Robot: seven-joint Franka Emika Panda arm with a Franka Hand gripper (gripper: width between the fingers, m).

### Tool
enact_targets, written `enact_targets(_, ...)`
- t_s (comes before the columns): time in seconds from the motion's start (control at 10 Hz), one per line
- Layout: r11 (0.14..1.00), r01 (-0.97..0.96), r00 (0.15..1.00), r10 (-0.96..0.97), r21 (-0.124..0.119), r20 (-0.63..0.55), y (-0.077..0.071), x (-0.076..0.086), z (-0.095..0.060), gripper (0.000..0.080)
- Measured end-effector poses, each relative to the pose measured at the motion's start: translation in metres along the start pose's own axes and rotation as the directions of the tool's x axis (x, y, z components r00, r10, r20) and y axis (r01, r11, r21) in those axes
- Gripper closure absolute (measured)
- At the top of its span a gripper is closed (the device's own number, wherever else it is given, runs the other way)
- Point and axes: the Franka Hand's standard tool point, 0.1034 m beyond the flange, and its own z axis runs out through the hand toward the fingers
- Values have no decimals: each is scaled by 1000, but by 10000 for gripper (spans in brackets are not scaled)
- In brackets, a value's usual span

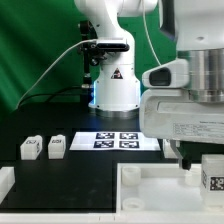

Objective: Assemble one leg

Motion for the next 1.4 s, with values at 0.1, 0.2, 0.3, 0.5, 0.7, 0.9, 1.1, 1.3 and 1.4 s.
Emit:
enact_targets(0.1, 991, 130, 992, -130, -11, -5, 0, 2, 0, 150)
enact_targets(0.2, 993, 117, 993, -117, -10, -4, 1, 1, 0, 150)
enact_targets(0.3, 996, 94, 996, -94, -11, -4, 1, 1, 0, 272)
enact_targets(0.5, 996, 92, 996, -92, -11, -4, 1, 1, 0, 509)
enact_targets(0.7, 992, -126, 992, 126, -7, -2, 1, 2, 1, 509)
enact_targets(0.9, 902, -431, 902, 431, -29, 21, 5, 8, 3, 509)
enact_targets(1.1, 637, -771, 636, 770, -13, 53, 14, 7, 5, 509)
enact_targets(1.3, 379, -925, 377, 925, -23, 51, 13, 1, 5, 508)
enact_targets(1.4, 257, -966, 255, 965, -24, 59, 12, -2, 5, 508)
